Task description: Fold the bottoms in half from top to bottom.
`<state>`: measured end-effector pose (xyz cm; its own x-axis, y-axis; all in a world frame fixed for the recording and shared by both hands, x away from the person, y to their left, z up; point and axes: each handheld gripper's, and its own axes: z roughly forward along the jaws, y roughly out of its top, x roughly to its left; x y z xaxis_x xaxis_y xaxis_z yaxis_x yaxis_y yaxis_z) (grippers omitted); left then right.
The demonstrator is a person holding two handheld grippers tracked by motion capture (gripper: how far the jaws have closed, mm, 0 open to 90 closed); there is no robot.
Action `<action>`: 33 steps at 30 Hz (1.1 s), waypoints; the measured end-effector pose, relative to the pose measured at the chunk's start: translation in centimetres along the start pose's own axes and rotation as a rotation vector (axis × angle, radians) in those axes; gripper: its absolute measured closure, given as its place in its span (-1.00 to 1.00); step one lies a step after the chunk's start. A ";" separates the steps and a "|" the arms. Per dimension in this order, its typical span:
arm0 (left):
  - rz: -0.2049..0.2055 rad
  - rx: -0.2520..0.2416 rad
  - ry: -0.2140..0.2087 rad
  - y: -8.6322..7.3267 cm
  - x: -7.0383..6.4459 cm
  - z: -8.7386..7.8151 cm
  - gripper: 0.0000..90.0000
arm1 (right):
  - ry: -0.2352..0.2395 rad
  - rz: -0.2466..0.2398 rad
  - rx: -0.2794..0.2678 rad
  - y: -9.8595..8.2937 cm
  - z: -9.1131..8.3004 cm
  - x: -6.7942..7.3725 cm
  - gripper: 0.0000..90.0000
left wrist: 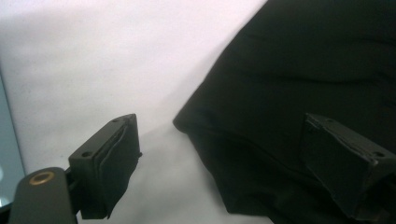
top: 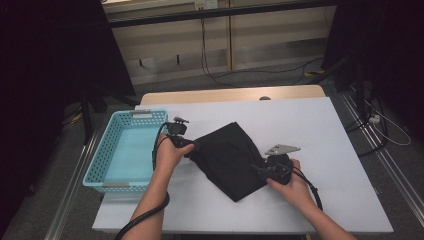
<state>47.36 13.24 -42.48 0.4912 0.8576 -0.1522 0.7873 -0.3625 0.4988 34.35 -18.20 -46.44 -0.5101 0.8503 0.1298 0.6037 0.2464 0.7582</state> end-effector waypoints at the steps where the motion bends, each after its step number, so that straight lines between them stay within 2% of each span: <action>1: -0.012 0.001 0.001 0.0 0.0 0.3 -0.73 | 0.008 0.008 0.000 0.0 0.0 0.1 0.42; 3: -0.023 0.013 0.010 0.0 -0.1 0.8 -0.75 | 0.023 0.012 -0.004 -0.1 0.0 0.3 0.60; 5: -0.038 0.012 0.002 0.0 -0.3 1.3 -0.78 | 0.014 -0.005 -0.007 0.0 0.0 0.7 0.65; 7: -0.041 0.033 0.005 -0.1 -0.8 1.7 -0.78 | 0.010 -0.007 -0.007 0.0 0.0 0.8 0.67; 10: -0.014 0.029 0.067 -0.3 -1.8 2.2 -0.86 | 0.016 0.000 -0.009 -0.1 0.0 0.7 0.68; 11: -0.030 0.027 0.086 -0.3 -2.1 2.3 -0.88 | 0.017 0.001 -0.010 -0.1 0.0 0.7 0.68; 13: -0.018 0.063 0.114 -0.1 -2.6 2.4 -0.86 | 0.016 -0.002 -0.012 -0.1 0.0 0.8 0.69; 15: -0.040 0.090 0.117 0.2 -3.0 2.0 -0.68 | 0.016 -0.002 -0.015 -0.1 0.0 0.8 0.69; 17: -0.067 0.126 0.082 0.6 -3.3 1.5 -0.21 | 0.017 -0.001 -0.016 -0.1 0.0 0.8 0.70; 18: -0.066 0.140 0.079 0.7 -3.4 1.4 0.00 | 0.016 -0.001 -0.016 -0.1 0.0 0.8 0.70; 20: -0.083 0.166 0.078 0.9 -3.5 1.4 0.19 | 0.017 -0.003 -0.016 -0.1 0.0 0.8 0.72; 21: -0.105 0.184 0.066 1.1 -3.5 1.3 0.35 | 0.018 -0.002 -0.017 -0.1 -0.1 0.8 0.72; 22: -0.122 0.201 0.040 1.2 -3.5 1.3 0.60 | 0.018 -0.002 -0.018 -0.1 -0.1 0.8 0.73; 23: -0.134 0.201 0.037 1.3 -3.5 1.4 0.71 | 0.020 0.005 -0.020 -0.1 -0.1 0.8 0.74; 25: -0.133 0.228 0.039 1.6 -3.7 1.4 0.77 | 0.015 -0.002 -0.021 -0.1 -0.1 0.9 0.75; 27: -0.150 0.262 0.036 2.1 -3.7 1.2 0.80 | 0.013 -0.015 -0.022 0.0 0.0 1.0 0.76; 30: -0.137 0.272 0.014 2.7 -3.5 0.6 0.82 | 0.025 -0.008 -0.029 0.1 -0.2 1.0 0.77; 33: -0.143 0.282 -0.012 3.5 -3.1 -0.2 0.82 | 0.035 -0.005 -0.040 0.3 -0.4 1.2 0.78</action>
<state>48.55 9.37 -40.06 0.3708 0.9036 -0.2147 0.9204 -0.3265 0.2153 33.70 -17.30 -45.83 -0.5349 0.8319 0.1478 0.5766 0.2316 0.7835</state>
